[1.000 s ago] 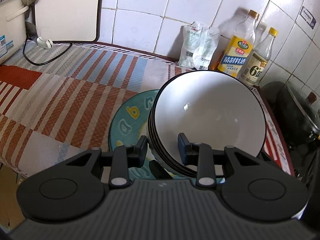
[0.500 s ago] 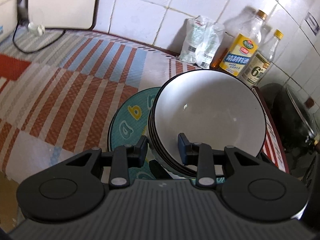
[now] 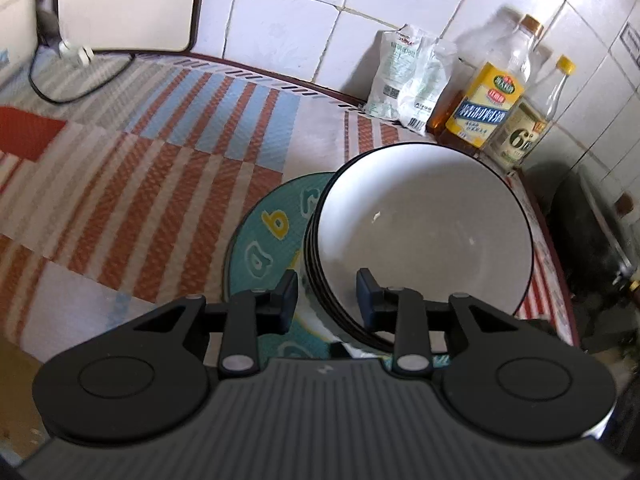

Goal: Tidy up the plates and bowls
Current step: 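Lower the bowl stack onto the center of the teal egg plate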

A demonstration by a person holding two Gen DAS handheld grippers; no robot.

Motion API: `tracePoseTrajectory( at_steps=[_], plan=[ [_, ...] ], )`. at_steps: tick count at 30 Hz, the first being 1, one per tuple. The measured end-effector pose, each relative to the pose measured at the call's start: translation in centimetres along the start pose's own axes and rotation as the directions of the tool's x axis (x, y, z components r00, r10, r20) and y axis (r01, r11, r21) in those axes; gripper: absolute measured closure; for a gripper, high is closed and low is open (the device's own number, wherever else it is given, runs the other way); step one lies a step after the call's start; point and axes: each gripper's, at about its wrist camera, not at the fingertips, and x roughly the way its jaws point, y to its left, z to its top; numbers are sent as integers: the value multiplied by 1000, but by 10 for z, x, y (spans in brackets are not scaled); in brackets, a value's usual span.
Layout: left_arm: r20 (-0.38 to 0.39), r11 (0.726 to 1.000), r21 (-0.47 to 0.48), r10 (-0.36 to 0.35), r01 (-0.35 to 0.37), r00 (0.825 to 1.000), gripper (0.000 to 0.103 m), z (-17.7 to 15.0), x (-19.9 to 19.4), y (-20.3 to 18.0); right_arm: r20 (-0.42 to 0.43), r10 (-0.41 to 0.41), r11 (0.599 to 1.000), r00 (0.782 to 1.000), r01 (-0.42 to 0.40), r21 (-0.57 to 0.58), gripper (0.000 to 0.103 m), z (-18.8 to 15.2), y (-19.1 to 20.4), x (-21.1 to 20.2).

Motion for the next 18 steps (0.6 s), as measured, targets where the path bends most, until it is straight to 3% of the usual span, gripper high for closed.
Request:
tracePoseTrajectory(
  at_steps=[2, 9, 13, 18],
  plan=[
    [5, 1000, -7, 3, -3, 1000, 72, 0, -7, -2, 18, -22, 1000, 1000, 23, -21, 0, -3, 2, -10],
    [24, 1000, -9, 12, -12, 1000, 69, -4, -35, -8, 16, 5, 996, 1000, -6, 93, 0, -8, -18, -43],
    [41, 1000, 7, 24, -25, 999, 68, -6, -58, -15, 5, -109, 993, 994, 109, 36, 0, -10, -18, -62],
    [62, 999, 27, 16, -18, 998, 65, -7, -90, -27, -21, -100, 987, 995, 102, 123, 0, -1, -31, -88]
  ],
)
